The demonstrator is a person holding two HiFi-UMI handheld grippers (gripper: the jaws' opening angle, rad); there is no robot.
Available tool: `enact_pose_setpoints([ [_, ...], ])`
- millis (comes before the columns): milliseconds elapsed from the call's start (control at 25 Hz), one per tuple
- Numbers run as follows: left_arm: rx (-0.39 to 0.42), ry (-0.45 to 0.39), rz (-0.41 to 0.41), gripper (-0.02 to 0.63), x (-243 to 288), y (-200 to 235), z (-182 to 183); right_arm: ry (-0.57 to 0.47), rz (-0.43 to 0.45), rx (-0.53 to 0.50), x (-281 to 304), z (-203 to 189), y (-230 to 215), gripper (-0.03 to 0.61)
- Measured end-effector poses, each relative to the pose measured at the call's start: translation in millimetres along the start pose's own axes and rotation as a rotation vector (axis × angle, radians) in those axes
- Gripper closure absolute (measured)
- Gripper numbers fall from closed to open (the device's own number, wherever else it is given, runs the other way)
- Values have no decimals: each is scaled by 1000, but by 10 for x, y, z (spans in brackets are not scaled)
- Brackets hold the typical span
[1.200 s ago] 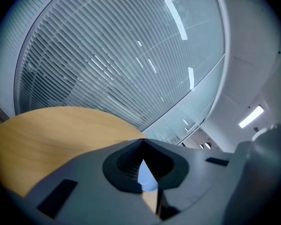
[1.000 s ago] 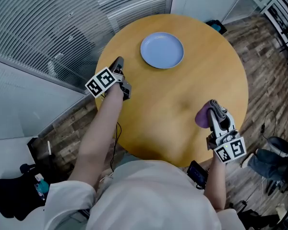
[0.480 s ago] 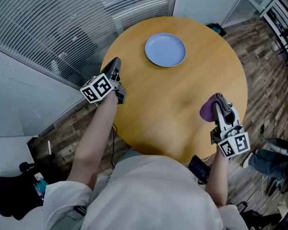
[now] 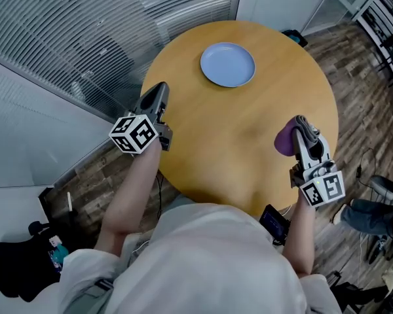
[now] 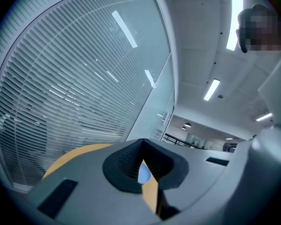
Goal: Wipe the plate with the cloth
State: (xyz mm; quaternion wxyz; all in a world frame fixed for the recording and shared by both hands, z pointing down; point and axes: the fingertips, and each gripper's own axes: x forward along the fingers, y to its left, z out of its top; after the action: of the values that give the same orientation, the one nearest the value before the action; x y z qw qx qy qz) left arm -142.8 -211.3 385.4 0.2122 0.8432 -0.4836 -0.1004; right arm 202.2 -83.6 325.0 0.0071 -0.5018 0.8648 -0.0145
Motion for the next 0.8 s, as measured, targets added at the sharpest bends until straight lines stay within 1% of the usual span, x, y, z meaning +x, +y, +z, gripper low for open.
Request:
enact_pose_setpoints([
  [160, 32, 4, -13, 603, -183, -102, -6, -6, 6, -25, 51, 87, 87, 472],
  [360, 80, 25, -31, 603, -322, -254, -127, -19, 10, -37, 102, 127, 144, 472],
  [440, 132, -3, -19, 603, -391, -320, -104, -25, 9, -37, 106, 143, 152, 472],
  [560, 246, -40, 4, 603, -514, -451, -54, -31, -3, -35, 85, 155, 151, 472],
  [600, 262, -44, 4, 603, -543, -495, -51, -30, -8, -35, 78, 154, 152, 472],
  [800, 255, -45, -5, 602, -616, -605, -85, -24, -17, -38, 56, 141, 195, 472],
])
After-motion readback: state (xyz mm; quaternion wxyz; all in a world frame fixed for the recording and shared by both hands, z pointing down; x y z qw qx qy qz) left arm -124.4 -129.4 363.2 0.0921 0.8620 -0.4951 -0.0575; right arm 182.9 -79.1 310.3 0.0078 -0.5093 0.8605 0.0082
